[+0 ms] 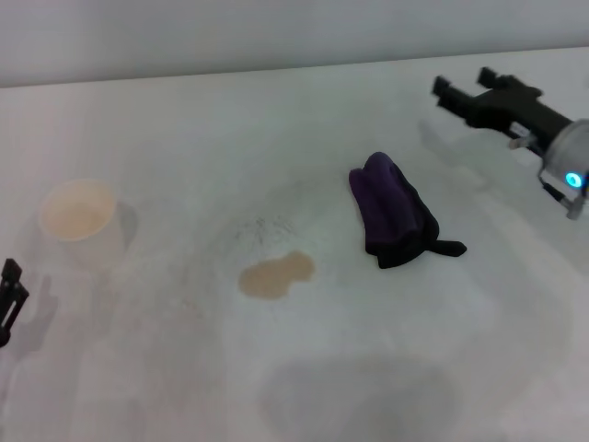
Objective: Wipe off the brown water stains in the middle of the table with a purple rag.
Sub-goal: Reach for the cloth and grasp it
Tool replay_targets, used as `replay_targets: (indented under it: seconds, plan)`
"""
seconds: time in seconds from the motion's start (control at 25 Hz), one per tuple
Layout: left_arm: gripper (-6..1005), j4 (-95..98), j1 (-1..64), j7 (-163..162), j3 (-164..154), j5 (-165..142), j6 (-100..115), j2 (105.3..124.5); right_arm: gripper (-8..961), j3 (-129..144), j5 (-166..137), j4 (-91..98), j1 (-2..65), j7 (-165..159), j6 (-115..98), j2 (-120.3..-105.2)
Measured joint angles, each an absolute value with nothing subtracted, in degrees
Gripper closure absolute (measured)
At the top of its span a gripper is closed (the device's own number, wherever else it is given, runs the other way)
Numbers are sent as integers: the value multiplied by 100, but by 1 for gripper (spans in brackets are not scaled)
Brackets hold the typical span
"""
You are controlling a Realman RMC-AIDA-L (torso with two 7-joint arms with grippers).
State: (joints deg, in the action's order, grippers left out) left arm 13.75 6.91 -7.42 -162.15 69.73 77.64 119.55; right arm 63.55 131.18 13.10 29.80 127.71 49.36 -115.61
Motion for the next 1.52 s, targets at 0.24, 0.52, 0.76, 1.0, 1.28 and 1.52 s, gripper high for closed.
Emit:
replay_targets:
  seconds: [0.24,0.52,0.76,1.0,1.28,1.52]
  plan:
    - [118,1351,743,-837,-16215,7007,7768,11939,103,8835,12895,2926,2944,11285,3099,-11491]
    - [119,1313,819,-837,-16216,7088,7838,11926,106,9583,10638,4289,2925,9087,2334,-11522]
    - [120,1304,913,-842,-16216,7161,7892,11926,109,9582,8753,5042,3040,7436,2795,-11511]
    - [121,1295,1027,-844,-16216,7166,7894,11918,112,9411,5253,6298,3231,4328,3888,-11534]
    - [122,1233,1120,-839,-16216,7161,7892,11918,128,9561,3316,7923,3076,2528,5530,-11575]
    - [123,1230,1181,-838,-16216,7158,7892,11918,151,9644,3060,8389,2983,1753,6346,-11571]
